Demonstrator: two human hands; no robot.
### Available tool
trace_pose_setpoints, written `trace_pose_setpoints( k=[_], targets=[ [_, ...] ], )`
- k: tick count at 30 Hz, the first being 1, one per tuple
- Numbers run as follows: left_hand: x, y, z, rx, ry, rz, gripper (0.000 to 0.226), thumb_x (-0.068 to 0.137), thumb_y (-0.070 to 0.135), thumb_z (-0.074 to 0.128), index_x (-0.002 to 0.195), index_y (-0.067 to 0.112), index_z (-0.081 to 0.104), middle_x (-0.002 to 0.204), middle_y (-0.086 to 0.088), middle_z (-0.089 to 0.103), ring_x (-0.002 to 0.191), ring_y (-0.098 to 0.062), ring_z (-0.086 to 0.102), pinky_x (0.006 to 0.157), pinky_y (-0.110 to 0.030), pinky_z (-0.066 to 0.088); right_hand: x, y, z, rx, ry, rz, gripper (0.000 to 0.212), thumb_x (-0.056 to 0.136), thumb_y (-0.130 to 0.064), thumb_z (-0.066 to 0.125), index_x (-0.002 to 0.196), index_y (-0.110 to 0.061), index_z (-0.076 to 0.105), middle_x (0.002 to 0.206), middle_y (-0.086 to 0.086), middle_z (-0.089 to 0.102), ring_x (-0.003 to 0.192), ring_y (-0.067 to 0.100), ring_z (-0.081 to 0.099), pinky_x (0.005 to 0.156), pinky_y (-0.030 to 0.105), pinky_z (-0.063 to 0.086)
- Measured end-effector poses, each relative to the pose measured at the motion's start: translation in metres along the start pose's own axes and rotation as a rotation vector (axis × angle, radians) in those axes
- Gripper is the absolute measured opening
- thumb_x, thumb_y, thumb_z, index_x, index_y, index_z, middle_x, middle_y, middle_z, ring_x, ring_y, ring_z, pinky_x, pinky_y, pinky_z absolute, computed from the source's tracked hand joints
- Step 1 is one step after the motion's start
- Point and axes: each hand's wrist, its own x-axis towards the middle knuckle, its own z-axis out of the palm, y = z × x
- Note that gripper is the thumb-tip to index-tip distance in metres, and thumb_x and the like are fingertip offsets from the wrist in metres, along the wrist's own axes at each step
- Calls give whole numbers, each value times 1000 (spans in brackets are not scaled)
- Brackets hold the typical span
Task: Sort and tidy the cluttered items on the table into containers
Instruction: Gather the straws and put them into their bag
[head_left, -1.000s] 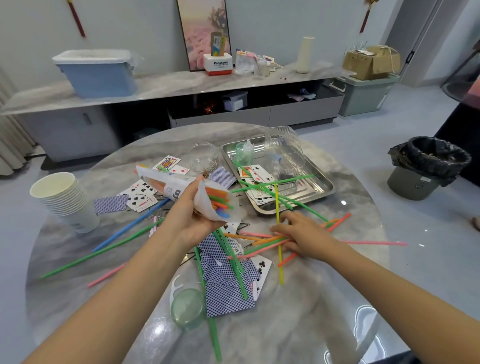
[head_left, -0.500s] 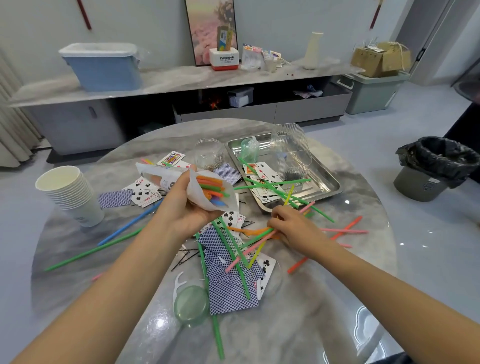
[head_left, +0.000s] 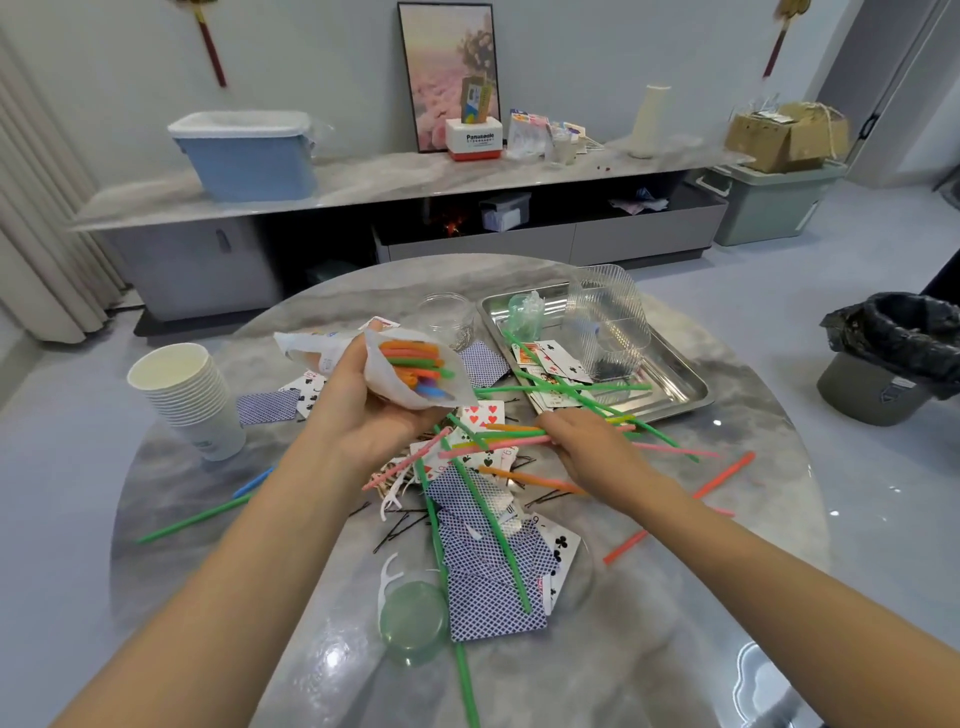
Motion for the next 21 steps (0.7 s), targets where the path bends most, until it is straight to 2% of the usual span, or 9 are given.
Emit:
trace_pose_setpoints(
  k=[3,6,8,13,15,17,21],
  targets=[
    [-5,4,1,-10,2,12,72,68,32,67,134,7,49,129,-21,56,115,-36,55,79,-64,49,6,-8,-8,-37,59,-115,21,82,-19,41,81,-7,59,66,8,56,56,27,54,48,28,38],
    [-10,7,3,-20,3,2,66,77,36,65,134,6,48,132,-20,53,118,-35,53,76,-67,45,9,-10,-18,-90,25,-208,9,76,-18,47,83,-17,54,60,2,54,50,25,52,46,22,32],
    [-12,9,4,-22,6,-1,61,84,39,62,134,7,48,132,-19,53,117,-34,53,75,-66,46,7,-10,-23,-98,-7,-225,8,76,-26,48,82,-22,52,58,-1,54,49,24,53,45,21,29],
    [-13,11,4,-19,-8,2,58,87,42,60,131,4,50,126,-21,57,111,-36,57,78,-61,51,1,-21,-26,-73,-4,-217,30,76,-41,45,72,-17,63,55,-5,57,47,19,57,39,18,33],
    [-14,10,4,-27,-5,9,58,87,41,60,131,5,50,126,-20,57,112,-35,57,84,-57,51,0,-25,-26,-36,0,-198,24,76,-38,53,73,-16,63,56,-6,58,48,19,58,40,18,35],
    [-15,9,4,-24,-5,17,56,88,41,60,130,5,51,126,-20,57,110,-35,58,83,-59,51,-1,-30,-27,54,-30,-132,20,75,-33,61,76,-14,63,62,-2,62,55,22,61,46,24,41],
    [-17,10,4,8,2,34,51,89,40,59,126,5,52,116,-20,60,106,-34,58,78,-58,53,-6,-45,-24,205,-81,-38,17,80,-27,61,82,-11,64,70,2,63,65,24,60,56,32,44]
  ],
)
